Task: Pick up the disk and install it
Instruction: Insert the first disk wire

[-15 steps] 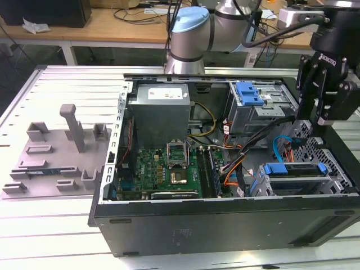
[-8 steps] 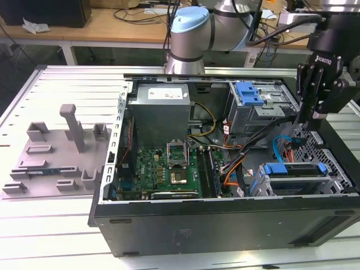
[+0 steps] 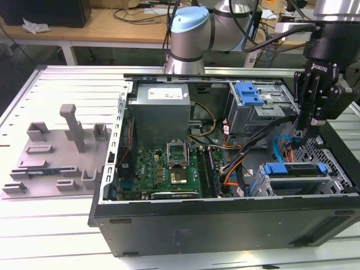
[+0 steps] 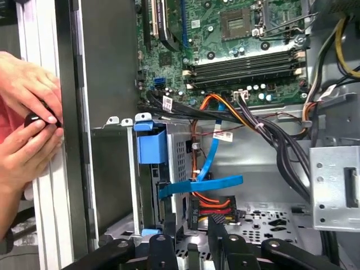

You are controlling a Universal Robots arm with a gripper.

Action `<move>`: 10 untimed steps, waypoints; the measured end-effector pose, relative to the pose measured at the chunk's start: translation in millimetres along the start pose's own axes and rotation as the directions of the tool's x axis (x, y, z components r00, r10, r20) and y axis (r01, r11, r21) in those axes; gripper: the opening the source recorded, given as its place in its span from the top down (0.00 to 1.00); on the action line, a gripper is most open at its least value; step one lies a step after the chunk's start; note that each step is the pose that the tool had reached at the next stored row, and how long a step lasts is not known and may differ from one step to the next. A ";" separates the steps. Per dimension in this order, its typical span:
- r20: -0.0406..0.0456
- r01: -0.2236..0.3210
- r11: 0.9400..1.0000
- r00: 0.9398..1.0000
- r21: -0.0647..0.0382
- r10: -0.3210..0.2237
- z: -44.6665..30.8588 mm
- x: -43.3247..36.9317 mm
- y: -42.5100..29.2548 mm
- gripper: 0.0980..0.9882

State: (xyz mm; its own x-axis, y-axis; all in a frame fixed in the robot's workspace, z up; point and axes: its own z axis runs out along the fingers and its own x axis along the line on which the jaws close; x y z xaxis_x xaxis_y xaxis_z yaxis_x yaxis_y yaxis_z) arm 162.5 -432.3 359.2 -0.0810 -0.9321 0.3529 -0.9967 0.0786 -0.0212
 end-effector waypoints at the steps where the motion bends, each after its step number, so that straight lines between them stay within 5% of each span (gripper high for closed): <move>1: -0.002 -0.001 1.000 1.000 0.000 0.001 0.9 -0.3 0.4 0.70; 10: -0.017 -0.045 0.999 0.999 0.004 0.045 6.1 -4.8 1.8 0.70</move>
State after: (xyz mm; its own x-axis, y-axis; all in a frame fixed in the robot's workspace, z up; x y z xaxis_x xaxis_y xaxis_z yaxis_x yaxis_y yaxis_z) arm 161.0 -429.9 351.8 -0.1256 -0.9215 0.3675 -0.9921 0.1189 -0.0407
